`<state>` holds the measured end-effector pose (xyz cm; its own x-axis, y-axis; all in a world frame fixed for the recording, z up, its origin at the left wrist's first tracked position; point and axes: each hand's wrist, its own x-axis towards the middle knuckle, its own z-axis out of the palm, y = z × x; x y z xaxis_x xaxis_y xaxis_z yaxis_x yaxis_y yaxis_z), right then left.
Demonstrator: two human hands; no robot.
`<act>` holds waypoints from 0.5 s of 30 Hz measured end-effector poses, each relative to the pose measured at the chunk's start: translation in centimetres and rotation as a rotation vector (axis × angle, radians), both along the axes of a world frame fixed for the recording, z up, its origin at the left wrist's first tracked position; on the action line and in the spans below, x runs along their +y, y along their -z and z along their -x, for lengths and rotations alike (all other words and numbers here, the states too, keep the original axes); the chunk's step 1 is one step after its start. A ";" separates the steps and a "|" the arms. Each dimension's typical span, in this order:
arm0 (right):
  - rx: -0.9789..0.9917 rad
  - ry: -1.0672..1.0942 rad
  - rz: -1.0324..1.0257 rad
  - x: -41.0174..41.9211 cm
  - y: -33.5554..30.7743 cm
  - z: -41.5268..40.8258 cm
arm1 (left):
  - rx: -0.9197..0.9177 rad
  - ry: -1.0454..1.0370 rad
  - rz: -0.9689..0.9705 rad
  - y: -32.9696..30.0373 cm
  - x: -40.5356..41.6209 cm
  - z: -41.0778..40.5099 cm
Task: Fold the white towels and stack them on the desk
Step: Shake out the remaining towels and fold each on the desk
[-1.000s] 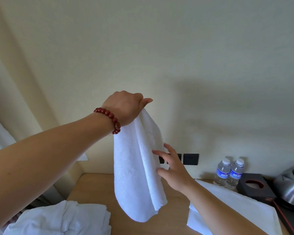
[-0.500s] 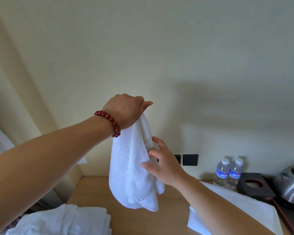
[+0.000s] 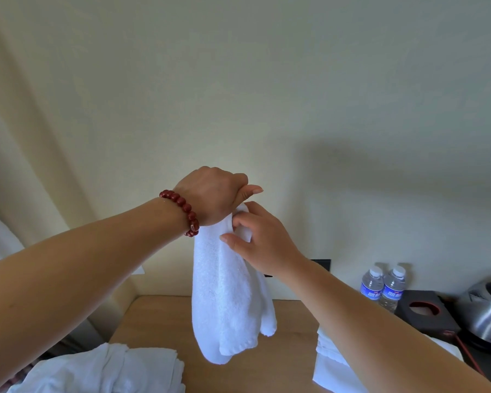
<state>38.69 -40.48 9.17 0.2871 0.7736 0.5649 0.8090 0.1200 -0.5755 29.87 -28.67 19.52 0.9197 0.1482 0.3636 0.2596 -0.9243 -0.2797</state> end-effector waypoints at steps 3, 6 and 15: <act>-0.113 0.065 0.066 -0.4 0.7 -0.1 | 0.012 -0.018 0.013 0.0 0.1 0.2; -0.147 0.082 0.133 -0.7 1.8 0.5 | 0.029 -0.047 0.037 0.2 0.4 0.3; 0.016 0.086 0.337 -1.2 6.8 2.8 | 0.086 -0.063 -0.011 0.5 0.5 -0.1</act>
<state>35.89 -41.70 2.41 0.3661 0.8886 0.2764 0.7982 -0.1471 -0.5842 29.94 -28.13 19.00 0.9365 0.2031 0.2858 0.2916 -0.9037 -0.3135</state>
